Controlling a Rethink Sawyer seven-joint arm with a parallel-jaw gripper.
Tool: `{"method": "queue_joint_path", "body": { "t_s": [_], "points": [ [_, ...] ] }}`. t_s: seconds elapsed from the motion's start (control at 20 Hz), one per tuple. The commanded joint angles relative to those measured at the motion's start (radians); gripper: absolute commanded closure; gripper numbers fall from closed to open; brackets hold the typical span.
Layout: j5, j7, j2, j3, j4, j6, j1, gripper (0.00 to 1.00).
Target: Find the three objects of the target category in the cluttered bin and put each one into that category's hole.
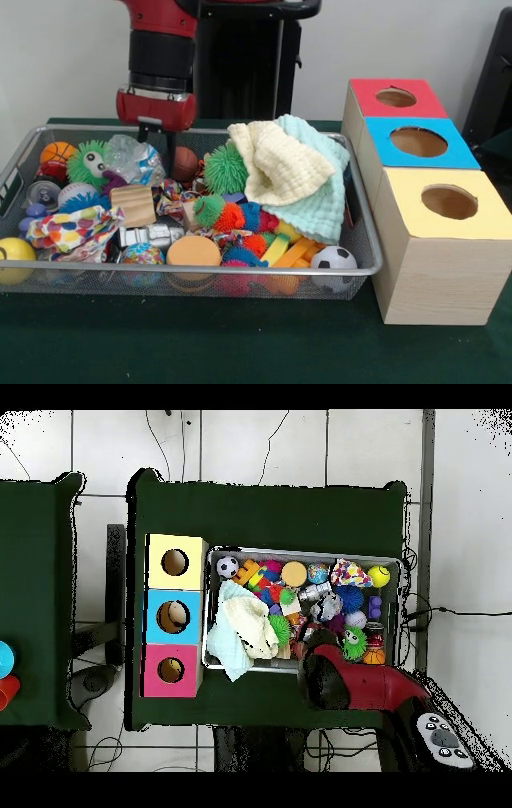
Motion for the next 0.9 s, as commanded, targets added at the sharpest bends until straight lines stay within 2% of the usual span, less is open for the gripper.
{"method": "queue_joint_path", "body": {
  "t_s": [0.05,0.3,0.85,0.9],
  "points": [
    [-0.081,-0.031,0.103,-0.01,-0.193,0.045,-0.002,1.0],
    [-0.113,-0.031,0.128,0.019,-0.218,0.051,-0.034,1.0],
    [-0.172,-0.018,0.12,0.07,-0.216,0.056,-0.064,1.0],
    [-0.177,-0.02,0.119,0.075,-0.216,0.059,-0.066,0.0]
  ]
}}
